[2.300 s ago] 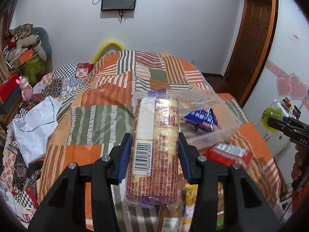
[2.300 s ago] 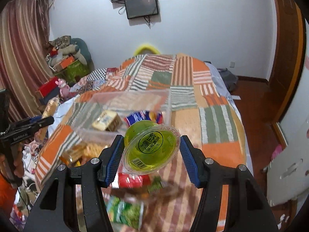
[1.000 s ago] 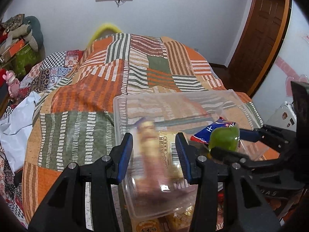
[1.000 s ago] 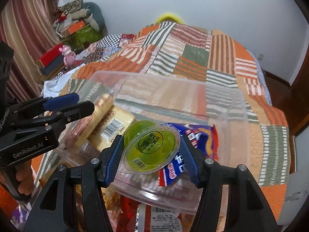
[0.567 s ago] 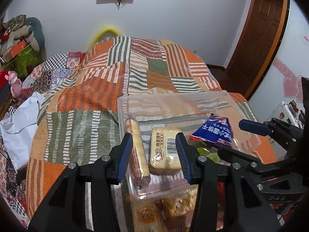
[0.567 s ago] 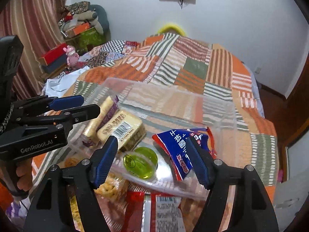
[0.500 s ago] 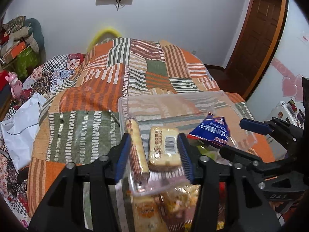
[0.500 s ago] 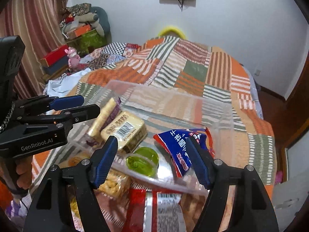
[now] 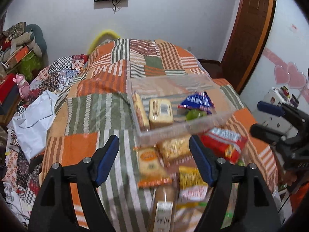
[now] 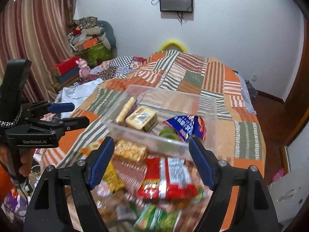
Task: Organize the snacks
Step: 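Grasp the white-labelled biscuit roll with left tool while right grasps green-clipped bag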
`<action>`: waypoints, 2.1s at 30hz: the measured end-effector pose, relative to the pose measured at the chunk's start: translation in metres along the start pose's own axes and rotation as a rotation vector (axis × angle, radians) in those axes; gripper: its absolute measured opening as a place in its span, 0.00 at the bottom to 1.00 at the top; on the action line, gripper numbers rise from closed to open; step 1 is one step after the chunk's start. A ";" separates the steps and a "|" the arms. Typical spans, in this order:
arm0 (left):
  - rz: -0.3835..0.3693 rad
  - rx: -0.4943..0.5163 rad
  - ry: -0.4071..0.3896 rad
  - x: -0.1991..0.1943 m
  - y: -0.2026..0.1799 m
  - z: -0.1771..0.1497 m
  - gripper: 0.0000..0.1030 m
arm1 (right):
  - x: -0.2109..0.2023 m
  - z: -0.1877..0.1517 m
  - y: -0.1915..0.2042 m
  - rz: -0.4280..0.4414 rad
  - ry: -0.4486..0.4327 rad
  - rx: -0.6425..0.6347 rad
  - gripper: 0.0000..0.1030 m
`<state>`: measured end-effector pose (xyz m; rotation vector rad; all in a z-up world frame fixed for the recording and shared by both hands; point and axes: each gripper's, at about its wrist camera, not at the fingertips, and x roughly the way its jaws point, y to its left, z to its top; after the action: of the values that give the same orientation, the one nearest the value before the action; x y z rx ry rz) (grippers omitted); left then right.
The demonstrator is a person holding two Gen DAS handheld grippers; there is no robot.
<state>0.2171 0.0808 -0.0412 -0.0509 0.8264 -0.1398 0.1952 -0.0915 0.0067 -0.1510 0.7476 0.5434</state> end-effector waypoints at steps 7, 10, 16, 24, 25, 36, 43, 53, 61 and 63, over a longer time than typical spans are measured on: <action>0.014 0.013 0.037 -0.016 -0.001 -0.039 0.76 | -0.006 -0.025 0.016 0.049 0.033 0.002 0.81; 0.011 0.019 0.059 -0.015 -0.003 -0.054 0.76 | 0.003 -0.039 0.022 0.088 0.079 0.017 0.81; 0.000 0.018 0.095 -0.007 -0.006 -0.075 0.76 | 0.019 -0.062 0.033 0.127 0.159 0.025 0.81; -0.015 0.000 0.159 0.010 -0.006 -0.097 0.76 | 0.042 -0.083 0.041 0.158 0.247 0.041 0.81; -0.017 0.000 0.169 0.013 -0.006 -0.100 0.76 | 0.044 -0.084 0.043 0.154 0.255 0.034 0.81; -0.033 -0.017 0.216 0.037 -0.003 -0.117 0.66 | 0.067 -0.092 0.043 0.160 0.306 0.048 0.86; -0.049 -0.009 0.209 0.046 -0.003 -0.122 0.42 | 0.069 -0.094 0.044 0.162 0.289 0.040 0.82; -0.041 0.004 0.179 0.032 -0.005 -0.118 0.33 | 0.051 -0.087 0.034 0.160 0.227 0.050 0.66; -0.035 0.018 0.115 0.006 -0.010 -0.110 0.33 | 0.028 -0.072 0.023 0.144 0.152 0.080 0.66; -0.044 0.011 0.099 0.001 -0.010 -0.104 0.33 | 0.022 -0.068 0.021 0.141 0.129 0.081 0.66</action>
<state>0.1398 0.0718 -0.1113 -0.0524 0.9233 -0.1893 0.1567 -0.0855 -0.0567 -0.0582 0.9091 0.6403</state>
